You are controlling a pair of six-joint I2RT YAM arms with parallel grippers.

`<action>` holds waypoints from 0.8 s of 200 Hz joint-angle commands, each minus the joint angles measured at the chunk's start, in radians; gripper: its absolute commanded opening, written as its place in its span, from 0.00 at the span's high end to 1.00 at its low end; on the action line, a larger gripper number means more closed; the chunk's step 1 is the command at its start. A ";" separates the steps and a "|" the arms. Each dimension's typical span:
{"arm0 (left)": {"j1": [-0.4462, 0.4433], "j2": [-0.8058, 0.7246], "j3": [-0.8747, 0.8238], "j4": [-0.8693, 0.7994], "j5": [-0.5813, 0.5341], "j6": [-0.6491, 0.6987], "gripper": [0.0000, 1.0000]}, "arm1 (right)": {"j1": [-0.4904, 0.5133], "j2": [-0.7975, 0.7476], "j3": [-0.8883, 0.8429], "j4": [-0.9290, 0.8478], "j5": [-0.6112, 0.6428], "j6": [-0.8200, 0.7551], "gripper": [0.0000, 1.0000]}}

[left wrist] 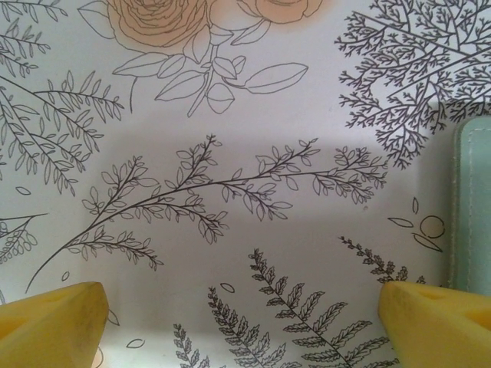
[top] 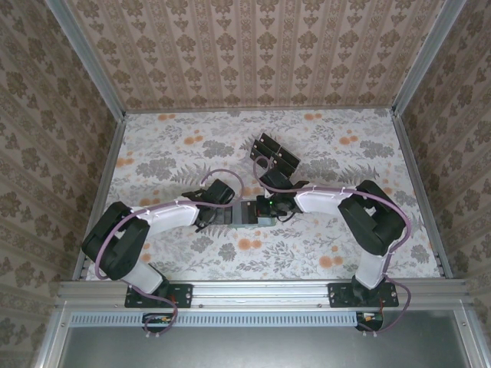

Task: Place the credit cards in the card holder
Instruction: Insert the credit card into the card slot.

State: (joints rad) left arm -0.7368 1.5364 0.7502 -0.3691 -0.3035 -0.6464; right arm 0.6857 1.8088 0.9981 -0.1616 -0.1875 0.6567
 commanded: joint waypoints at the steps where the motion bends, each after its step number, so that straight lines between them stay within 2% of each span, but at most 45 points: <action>1: 0.007 0.011 -0.011 0.003 0.007 0.015 0.00 | 0.009 0.029 0.033 -0.017 0.004 -0.014 1.00; 160: 0.002 0.016 -0.020 0.018 0.016 0.008 0.00 | 0.063 0.095 0.105 0.024 -0.055 0.020 1.00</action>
State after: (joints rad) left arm -0.7368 1.5433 0.7456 -0.3561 -0.2962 -0.6464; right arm 0.7353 1.8812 1.0775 -0.1383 -0.2157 0.6762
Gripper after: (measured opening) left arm 0.997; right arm 0.068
